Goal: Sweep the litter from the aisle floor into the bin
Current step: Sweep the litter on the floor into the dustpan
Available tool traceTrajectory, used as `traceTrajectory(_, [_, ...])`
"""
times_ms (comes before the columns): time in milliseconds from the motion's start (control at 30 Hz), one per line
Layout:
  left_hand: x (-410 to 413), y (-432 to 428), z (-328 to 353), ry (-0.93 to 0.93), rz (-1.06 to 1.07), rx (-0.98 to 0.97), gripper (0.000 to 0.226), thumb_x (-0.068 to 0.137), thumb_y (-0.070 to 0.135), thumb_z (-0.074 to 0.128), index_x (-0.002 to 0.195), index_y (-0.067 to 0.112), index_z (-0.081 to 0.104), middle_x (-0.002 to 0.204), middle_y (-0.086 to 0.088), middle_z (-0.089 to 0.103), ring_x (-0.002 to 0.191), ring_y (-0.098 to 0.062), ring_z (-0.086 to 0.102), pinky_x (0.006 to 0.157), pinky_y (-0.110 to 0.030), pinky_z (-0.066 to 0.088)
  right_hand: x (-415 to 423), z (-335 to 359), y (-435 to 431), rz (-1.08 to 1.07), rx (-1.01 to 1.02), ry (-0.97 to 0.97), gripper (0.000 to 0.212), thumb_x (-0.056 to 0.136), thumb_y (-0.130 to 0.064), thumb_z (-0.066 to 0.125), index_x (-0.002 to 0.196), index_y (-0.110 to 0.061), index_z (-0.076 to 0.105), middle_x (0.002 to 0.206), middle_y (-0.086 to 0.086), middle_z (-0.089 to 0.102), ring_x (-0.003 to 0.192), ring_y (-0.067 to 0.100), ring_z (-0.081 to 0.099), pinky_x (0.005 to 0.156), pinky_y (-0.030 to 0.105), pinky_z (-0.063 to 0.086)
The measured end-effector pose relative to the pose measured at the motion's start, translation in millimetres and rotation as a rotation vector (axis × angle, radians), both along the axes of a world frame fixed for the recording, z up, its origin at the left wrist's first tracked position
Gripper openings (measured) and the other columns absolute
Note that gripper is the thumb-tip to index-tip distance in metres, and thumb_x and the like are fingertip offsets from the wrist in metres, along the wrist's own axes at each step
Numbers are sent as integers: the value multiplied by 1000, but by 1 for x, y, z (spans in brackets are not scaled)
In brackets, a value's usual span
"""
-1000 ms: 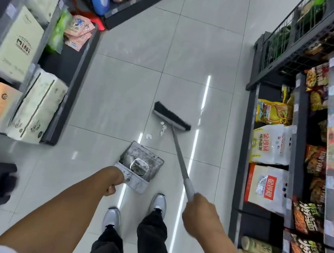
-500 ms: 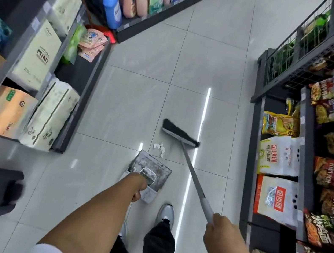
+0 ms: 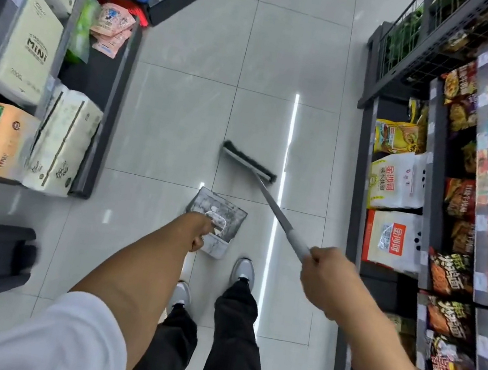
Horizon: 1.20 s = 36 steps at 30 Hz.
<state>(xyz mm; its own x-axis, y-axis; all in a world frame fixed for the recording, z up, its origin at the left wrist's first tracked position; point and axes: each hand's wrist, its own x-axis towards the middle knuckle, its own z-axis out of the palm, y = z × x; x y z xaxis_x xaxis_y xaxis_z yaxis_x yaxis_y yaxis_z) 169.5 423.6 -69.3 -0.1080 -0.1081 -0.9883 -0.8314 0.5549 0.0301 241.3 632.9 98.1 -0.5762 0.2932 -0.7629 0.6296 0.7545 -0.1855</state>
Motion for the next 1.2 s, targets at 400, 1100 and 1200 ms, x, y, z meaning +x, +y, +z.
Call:
traceTrajectory(400, [2, 2, -1, -26, 107, -100, 28, 97, 4, 22, 77, 4, 41, 52, -6, 37, 14, -8, 20, 33, -2, 17, -4, 67, 34, -216, -180, -13, 26, 94, -13, 44, 97, -7, 70, 68, 14, 52, 43, 17, 34, 41, 22, 29])
traceTrajectory(1100, [72, -30, 46, -137, 220, -165, 31, 95, 6, 34, 64, 8, 38, 59, -7, 35, 29, -16, 32, 38, -19, 26, -37, 86, 63, 114, -261, -95, 25, 97, -14, 40, 79, -1, 53, 62, 11, 41, 40, 16, 30, 38, 21, 25])
traceTrajectory(1200, [102, -52, 70, -119, 361, -153, 33, 92, -5, 33, 61, 7, 38, 58, -7, 36, 31, -19, 37, 32, -18, 28, -45, 84, 13, 320, -172, -3, 26, 98, -11, 36, 75, -17, 48, 67, 5, 42, 52, 20, 42, 51, 30, 40])
